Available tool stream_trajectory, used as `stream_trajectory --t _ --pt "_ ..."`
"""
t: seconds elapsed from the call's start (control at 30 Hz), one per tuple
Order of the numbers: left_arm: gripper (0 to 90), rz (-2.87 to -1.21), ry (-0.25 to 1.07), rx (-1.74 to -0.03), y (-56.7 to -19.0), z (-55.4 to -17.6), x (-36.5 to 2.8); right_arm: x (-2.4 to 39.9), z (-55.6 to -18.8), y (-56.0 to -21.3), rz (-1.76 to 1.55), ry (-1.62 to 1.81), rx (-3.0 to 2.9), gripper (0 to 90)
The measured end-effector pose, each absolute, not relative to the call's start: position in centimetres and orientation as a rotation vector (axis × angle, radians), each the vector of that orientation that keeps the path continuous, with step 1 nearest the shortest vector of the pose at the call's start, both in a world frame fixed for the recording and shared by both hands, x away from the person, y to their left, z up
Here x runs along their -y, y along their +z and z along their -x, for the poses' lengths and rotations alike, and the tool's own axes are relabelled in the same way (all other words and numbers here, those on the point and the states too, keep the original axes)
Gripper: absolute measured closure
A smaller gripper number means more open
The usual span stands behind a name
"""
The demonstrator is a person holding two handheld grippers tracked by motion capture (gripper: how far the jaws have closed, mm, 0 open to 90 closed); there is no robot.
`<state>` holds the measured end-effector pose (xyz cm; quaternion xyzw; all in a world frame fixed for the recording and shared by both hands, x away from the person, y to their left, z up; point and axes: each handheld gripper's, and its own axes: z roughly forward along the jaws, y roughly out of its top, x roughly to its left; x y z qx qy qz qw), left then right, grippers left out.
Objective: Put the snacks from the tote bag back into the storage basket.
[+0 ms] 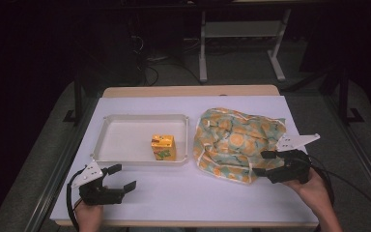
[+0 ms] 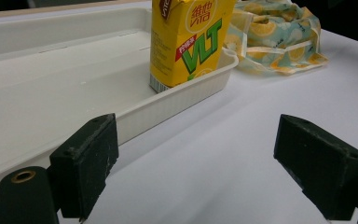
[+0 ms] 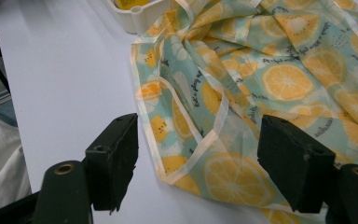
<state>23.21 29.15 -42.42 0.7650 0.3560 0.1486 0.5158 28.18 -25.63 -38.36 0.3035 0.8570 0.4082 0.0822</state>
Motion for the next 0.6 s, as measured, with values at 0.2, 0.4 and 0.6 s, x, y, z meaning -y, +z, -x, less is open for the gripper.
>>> stream_trajectory --t 0.2,0.4,0.6 --pt "13.4 -1.841 0.357 -0.852 -42.5 -23.3 -29.1 25.7 -27.4 -39.0 -0.92 1.222 -2.555 28.4" --pt "13.4 -1.84 0.349 -0.86 -42.6 -23.3 -29.0 25.9 -26.9 -39.8 -0.925 1.231 -2.546 28.0" --pt "13.4 -1.837 0.348 -0.86 -42.5 -23.3 -29.0 25.8 -26.4 -40.3 -0.935 1.229 -2.528 27.0"
